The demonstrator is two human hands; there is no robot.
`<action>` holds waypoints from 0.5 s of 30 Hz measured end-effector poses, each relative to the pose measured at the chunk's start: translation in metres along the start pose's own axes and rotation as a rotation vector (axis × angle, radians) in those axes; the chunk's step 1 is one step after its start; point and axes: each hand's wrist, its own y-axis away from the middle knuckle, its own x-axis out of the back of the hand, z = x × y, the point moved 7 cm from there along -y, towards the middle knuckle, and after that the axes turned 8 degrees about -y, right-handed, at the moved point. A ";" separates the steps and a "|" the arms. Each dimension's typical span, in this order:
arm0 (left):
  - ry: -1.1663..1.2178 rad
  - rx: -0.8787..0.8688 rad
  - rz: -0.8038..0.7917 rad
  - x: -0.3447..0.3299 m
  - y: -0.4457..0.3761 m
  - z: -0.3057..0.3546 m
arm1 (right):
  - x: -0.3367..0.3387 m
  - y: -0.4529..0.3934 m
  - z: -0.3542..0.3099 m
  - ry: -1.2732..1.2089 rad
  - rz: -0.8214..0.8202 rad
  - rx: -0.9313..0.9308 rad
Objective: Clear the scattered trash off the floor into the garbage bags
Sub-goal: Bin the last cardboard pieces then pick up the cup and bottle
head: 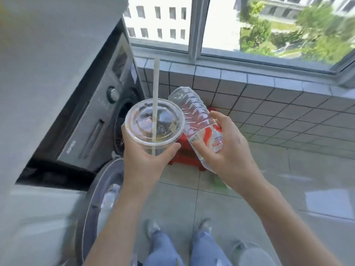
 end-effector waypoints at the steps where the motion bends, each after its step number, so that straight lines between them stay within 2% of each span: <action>1: 0.004 0.014 -0.027 -0.026 0.003 -0.002 | 0.017 0.001 0.017 0.011 0.012 -0.019; 7: 0.002 0.100 -0.209 -0.168 0.026 -0.021 | 0.105 0.011 0.125 0.067 0.076 -0.185; 15: -0.038 0.213 -0.399 -0.291 0.015 -0.046 | 0.172 0.020 0.247 0.010 0.196 -0.499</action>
